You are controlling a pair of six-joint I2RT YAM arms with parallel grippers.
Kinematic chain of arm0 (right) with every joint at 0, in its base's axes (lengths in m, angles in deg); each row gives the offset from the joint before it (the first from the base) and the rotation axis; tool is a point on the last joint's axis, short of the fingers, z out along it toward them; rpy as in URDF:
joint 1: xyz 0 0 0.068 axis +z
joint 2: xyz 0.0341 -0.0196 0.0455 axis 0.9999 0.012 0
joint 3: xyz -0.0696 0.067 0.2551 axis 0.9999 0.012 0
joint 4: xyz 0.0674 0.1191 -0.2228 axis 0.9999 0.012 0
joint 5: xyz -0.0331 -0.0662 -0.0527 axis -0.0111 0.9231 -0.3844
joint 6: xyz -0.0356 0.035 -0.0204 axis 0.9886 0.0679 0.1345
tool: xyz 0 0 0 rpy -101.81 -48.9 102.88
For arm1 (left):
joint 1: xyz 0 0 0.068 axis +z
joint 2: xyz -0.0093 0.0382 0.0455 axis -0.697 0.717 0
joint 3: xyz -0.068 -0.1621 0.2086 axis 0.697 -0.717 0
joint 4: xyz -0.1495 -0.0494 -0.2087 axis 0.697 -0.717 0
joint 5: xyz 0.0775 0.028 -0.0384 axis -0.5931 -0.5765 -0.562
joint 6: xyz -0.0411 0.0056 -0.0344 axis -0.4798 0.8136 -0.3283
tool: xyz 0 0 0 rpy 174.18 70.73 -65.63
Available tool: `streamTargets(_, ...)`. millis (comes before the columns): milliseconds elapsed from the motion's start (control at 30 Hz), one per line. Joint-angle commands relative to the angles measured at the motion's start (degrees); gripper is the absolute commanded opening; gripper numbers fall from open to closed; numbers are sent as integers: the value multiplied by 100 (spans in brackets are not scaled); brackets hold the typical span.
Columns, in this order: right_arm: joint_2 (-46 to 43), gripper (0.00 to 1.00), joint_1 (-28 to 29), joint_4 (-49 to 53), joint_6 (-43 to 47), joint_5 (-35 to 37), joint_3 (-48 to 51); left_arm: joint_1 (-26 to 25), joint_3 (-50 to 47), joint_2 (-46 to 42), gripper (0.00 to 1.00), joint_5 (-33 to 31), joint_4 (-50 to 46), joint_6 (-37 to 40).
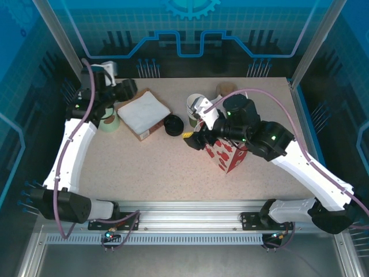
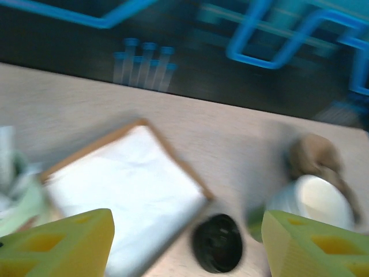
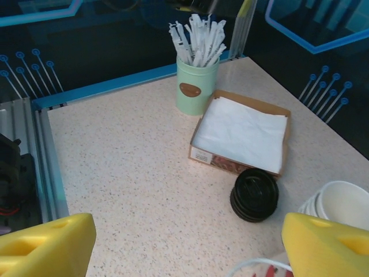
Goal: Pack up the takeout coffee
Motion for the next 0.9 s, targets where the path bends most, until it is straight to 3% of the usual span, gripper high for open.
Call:
streamTargets(0,51,85,64,-756,-106,-386,191,259,169,334,69,-797,-535,57)
streamTargets(100,144,85,70,-635,-29,-456,189,450,428,606,70,-1248,-752,244)
streamTargets(333,197,85,68,-624,94,-419,268,746,740,1289,68,-1502,-924,462)
streamTargets(633,291,85,71,-457,54,-388,134,749,958,1742,35,-1262,-837,430)
streamTargets(867,335,85,105,-399,29,-322,113,741,1002,1743,18,-1375,-874,541)
